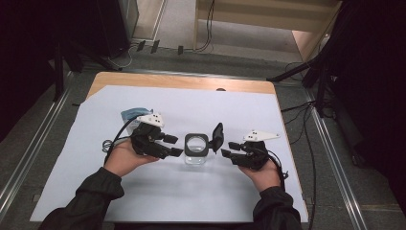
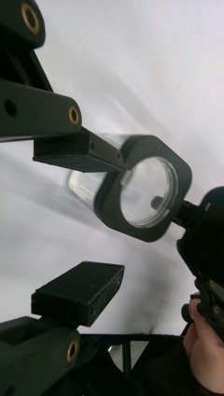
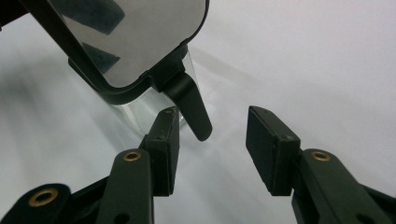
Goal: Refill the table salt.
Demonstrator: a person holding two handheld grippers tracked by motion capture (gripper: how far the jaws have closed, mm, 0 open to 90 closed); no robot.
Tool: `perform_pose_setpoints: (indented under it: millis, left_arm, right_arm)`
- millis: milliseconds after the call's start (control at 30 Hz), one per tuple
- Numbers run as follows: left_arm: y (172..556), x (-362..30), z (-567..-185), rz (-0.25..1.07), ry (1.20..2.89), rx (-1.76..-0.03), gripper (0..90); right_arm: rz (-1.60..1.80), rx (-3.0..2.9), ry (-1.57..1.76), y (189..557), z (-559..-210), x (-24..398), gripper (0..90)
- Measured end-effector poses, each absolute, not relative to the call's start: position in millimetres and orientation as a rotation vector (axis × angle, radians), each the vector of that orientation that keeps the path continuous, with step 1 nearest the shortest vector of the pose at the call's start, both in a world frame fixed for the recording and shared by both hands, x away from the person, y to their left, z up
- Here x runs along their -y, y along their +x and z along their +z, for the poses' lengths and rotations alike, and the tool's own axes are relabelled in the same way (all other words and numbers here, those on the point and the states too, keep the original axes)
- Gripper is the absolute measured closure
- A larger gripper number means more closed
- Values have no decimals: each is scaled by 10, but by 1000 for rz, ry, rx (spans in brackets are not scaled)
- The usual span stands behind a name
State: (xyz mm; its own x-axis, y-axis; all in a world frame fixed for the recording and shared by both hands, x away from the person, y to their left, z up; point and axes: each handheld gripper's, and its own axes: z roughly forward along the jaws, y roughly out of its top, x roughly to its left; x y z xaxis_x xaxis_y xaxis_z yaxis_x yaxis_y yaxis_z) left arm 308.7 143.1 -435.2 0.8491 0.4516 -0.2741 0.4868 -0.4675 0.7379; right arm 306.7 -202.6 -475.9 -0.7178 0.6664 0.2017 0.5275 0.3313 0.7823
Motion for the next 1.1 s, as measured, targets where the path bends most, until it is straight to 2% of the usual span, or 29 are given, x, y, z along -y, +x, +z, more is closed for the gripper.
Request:
perform_pose_setpoints:
  millis: [1100]
  left_arm:
    - [2928,-2256,-4317,81,2059,-905,445]
  right_arm:
    - [1348,-2465,1077,3350,-4767,1939,544]
